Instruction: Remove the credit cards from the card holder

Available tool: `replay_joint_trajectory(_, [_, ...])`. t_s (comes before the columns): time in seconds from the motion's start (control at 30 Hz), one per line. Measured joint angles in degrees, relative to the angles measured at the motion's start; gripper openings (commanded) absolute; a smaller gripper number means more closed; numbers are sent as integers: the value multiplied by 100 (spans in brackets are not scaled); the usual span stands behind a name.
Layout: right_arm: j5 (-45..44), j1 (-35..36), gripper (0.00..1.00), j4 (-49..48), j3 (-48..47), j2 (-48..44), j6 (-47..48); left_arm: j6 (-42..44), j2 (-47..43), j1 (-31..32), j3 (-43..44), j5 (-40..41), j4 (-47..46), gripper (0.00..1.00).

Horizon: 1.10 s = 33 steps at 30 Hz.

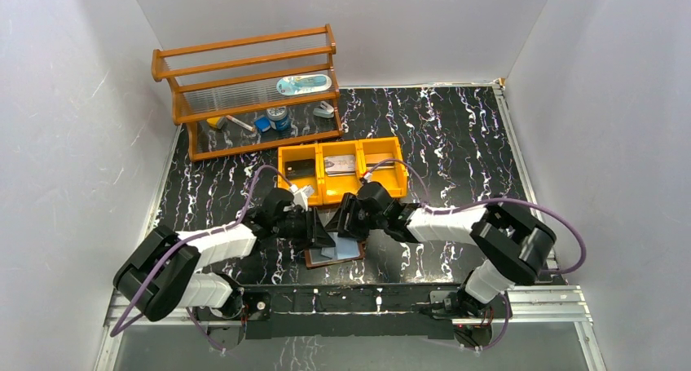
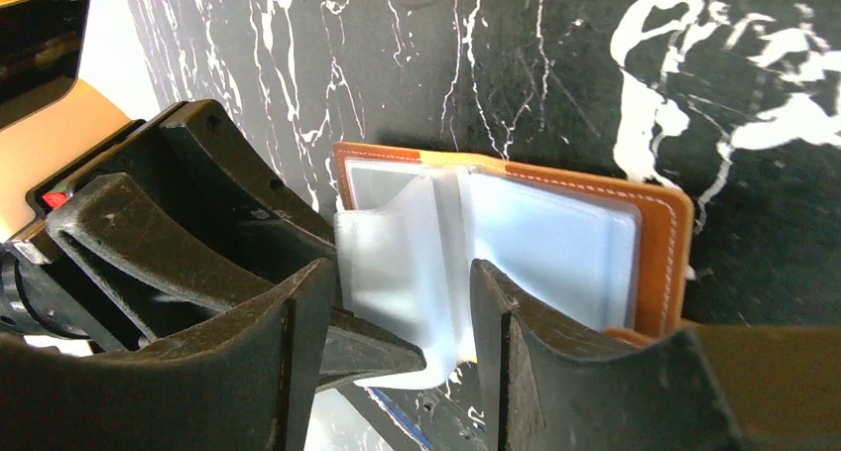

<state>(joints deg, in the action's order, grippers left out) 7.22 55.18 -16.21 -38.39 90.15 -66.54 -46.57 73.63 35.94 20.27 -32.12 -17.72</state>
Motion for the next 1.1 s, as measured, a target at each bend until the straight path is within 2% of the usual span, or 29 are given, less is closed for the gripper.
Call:
replay_joint_trajectory(0.2, [-667,0,64,835,0,-767,92,63,352,240,417,-52,-35,32])
replay_joint_trajectory(0.43, [-1469,0,64,1526,192,-1827,74,114,1246,640,813,48,-190,40])
replay_joint_trajectory(0.57, [-1674,0,64,1663,435,-2214,46,35,1512,780,988,9,-389,50])
replay_joint_trajectory(0.67, [-1757,0,64,1777,535,-2271,31,35,1541,909,1130,103,-372,54])
replay_joint_trajectory(0.83, [-1759,0,64,1836,542,-2267,37,177,1038,1008,1180,664,275,59])
replay_joint_trajectory(1.1, [-1749,0,61,2006,439,-2249,162,476,-632,999,1405,2208,2015,62])
